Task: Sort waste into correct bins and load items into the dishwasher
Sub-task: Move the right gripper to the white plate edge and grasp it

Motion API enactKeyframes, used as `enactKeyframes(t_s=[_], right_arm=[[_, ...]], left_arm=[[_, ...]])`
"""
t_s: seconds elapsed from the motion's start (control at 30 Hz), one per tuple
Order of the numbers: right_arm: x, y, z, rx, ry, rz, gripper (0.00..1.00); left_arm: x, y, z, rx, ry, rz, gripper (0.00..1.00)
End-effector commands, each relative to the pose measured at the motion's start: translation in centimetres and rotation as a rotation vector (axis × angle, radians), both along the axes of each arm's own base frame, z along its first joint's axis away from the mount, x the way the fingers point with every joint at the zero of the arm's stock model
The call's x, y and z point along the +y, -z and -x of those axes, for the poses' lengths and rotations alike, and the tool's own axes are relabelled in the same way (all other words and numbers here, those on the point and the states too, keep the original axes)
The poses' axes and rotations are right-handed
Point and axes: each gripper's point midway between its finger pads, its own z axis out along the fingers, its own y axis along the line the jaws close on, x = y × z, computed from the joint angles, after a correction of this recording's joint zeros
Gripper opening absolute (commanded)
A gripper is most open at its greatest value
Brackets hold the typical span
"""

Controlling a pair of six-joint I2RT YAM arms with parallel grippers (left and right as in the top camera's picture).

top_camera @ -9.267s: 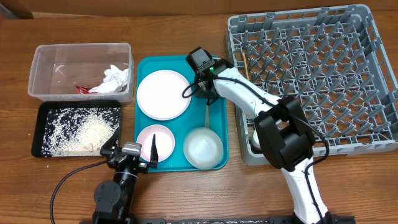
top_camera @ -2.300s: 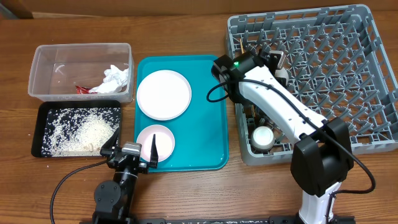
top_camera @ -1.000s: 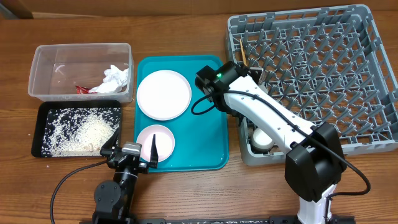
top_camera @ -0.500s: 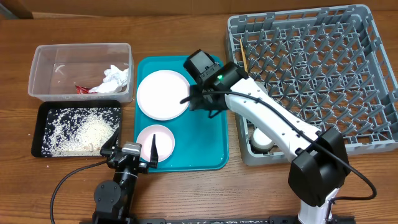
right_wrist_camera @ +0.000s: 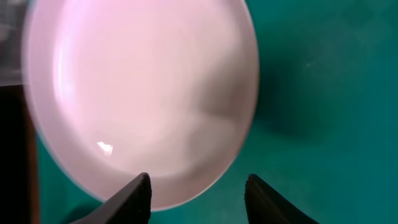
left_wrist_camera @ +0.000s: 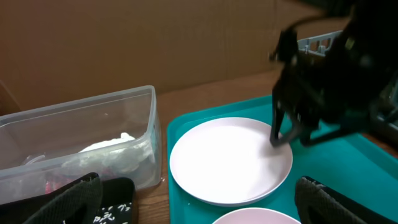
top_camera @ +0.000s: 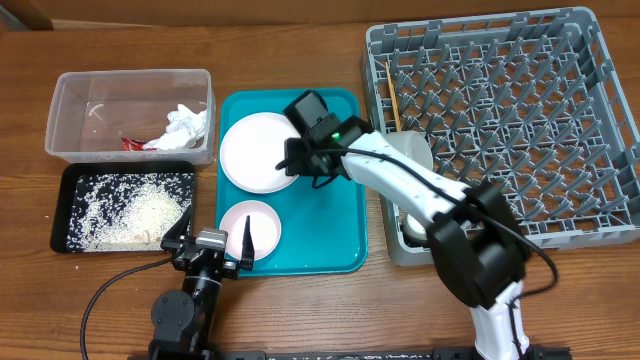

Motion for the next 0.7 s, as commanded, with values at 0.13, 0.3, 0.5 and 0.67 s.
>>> enactKeyframes(t_s=[0.13, 0.3, 0.5, 0.67], right_arm=[[-1.4, 1.6, -1.3, -0.022, 0.087, 0.059, 0.50], [-0.7, 1.8, 0.1, 0.037, 0.032, 0.024, 0.50], [-0.1, 1.7, 0.8, 0.063, -0.020, -0.004, 0.50], [0.3, 1.5, 0.8, 0.069, -0.029, -0.030, 0.50]], left_arm=[[0.3, 0.0, 0.0, -0.008, -0.012, -0.018, 1.00], [0.3, 0.0, 0.0, -0.008, -0.012, -0.018, 1.00], [0.3, 0.0, 0.0, -0.008, -0.012, -0.018, 1.00], [0.3, 0.0, 0.0, -0.008, -0.012, -0.018, 1.00]])
